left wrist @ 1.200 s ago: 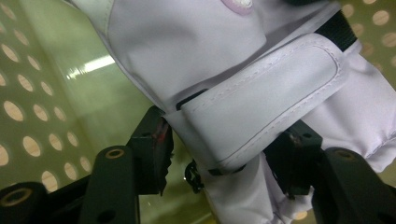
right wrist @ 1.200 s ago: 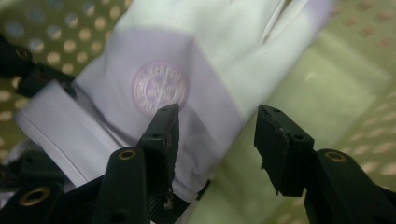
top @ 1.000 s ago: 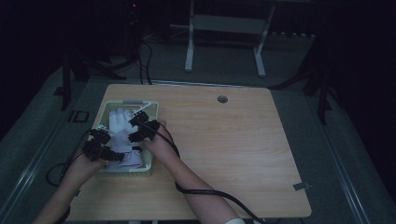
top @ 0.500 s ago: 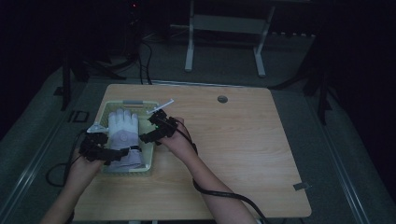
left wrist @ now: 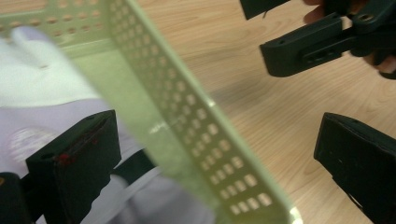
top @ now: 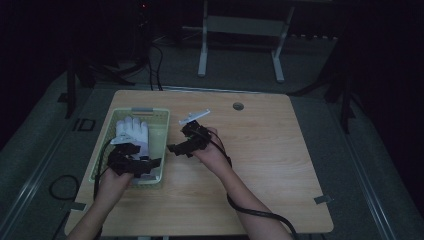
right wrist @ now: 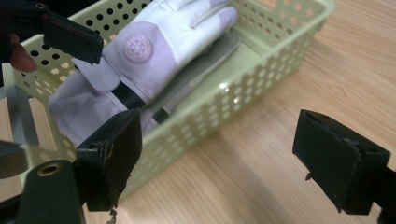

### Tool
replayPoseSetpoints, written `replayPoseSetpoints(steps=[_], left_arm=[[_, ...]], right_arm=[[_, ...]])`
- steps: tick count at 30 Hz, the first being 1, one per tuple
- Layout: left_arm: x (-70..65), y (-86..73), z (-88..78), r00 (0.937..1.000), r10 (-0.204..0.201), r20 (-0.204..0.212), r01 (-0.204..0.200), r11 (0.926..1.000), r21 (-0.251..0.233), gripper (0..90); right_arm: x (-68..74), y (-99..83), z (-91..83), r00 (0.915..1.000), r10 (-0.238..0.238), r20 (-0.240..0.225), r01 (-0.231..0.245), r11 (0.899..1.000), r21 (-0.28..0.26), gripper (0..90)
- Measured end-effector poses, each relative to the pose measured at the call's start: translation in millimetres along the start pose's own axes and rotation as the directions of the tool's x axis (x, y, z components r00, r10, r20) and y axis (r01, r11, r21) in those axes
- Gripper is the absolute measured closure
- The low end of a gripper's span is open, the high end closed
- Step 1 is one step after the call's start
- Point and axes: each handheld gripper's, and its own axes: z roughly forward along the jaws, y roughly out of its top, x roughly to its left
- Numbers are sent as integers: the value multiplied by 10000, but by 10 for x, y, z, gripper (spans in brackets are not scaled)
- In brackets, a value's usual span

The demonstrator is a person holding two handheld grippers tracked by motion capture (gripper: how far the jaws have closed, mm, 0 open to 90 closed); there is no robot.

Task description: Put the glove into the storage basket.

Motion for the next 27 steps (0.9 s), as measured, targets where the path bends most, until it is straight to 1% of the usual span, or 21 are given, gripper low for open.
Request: replayPoseSetpoints(steps=[1,3,5,6,8,11,14,17,18,20,22,24,25,27], left_arm=[[-37,9,18,9999,63,110,-63,10000,-31,8],[-106,24,56,9996,204,170,-203,9998,-30,8],[-196,41,118,9981,368,488,-367,9993,-13,8],[-196,41,118,9981,368,488,-367,9993,-13,8],[-280,57,170,9960,456,773,-457,9990,-4,8],[-404,81,233,9931,662,968,-659,9978,-64,8],[-507,95,277,9900,776,1177,-769,9970,-102,8],[-600,97,315,9837,1022,1482,-1025,9947,-57,8],[-646,96,339,9779,1241,1681,-1261,9920,16,8],[-700,88,364,9731,1458,1782,-1483,9889,11,8],[-755,76,398,9707,1466,1902,-1496,9887,17,8],[-810,61,432,9657,1490,2127,-1529,9882,18,8],[-840,53,451,9638,1563,2160,-1606,9870,27,8],[-885,37,490,9587,1568,2372,-1618,9868,16,8]], right_arm=[[-26,-36,-28,10000,14,-15,-14,10000,-25,157],[-62,-92,-76,10000,18,14,-18,10000,-98,158],[-96,-145,-119,10000,81,-19,-82,9999,-148,160],[-96,-145,-119,10000,81,-19,-82,9999,-148,160],[-137,-208,-156,10000,88,-19,-88,9998,-151,161],[-180,-286,-207,10000,94,4,-94,9999,-116,159],[-221,-366,-254,10000,10,34,-9,9998,-188,159],[-257,-450,-305,9999,-134,71,136,9997,-213,156],[-267,-472,-318,9999,-161,39,162,9996,-221,154],[-292,-542,-350,9996,-269,26,269,9994,-218,152],[-314,-605,-377,9993,-364,-19,363,9990,-250,151],[-337,-675,-404,9987,-491,-123,486,9982,-344,141],[-346,-711,-415,9988,-470,-144,465,9985,-304,141],[-374,-783,-434,9988,-474,-94,471,9986,-242,141]])
